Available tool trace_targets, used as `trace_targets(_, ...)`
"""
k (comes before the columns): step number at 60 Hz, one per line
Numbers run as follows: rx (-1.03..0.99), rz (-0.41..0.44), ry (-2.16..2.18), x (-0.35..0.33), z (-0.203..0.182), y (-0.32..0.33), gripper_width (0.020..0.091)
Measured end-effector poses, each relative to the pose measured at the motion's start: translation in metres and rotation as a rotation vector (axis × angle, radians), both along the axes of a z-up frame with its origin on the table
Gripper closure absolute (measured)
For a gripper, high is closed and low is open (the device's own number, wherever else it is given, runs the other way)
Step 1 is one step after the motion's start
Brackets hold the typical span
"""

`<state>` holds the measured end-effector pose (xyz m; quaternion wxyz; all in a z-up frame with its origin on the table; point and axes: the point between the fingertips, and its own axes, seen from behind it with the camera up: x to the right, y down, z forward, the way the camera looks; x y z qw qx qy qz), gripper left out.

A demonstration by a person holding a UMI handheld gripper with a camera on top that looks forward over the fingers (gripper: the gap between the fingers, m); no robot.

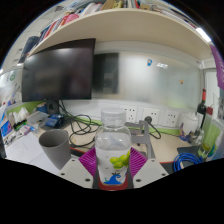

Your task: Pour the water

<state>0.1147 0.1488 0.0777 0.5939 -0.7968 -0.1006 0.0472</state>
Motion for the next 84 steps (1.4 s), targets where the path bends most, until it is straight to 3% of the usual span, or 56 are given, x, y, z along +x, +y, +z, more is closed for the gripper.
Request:
trace_targets(6, 0.032, -0.011, 0.011, 0.004, -0.001, -0.003, 0.0704)
trace_targets(20, 0.026, -0.041, 0.026, 0.006, -0.005, -0.007, 0.0568)
trace_targets(24, -0.018, -0.042, 0.027, 0.007, -0.01, -0.014, 0.0471)
trace_targets(29, -0.036, -0.059, 0.004, 0.011, -0.012, -0.031, 0.0263)
trace_targets(31, -0.041, -0.061, -0.015, 0.012, -0.013, -0.042, 0.0239)
trace_targets(41, -0.126, -0.112, -0.04, 0.009, -0.009, -0.113, 0.0246)
trace_targets(67, -0.08, -0.365, -0.011, 0.007, 0.13, -0.211, 0.0249)
trace_targets(84, -0.063, -0.392, 0.008, -0.005, 0.153, -0.224, 0.0258)
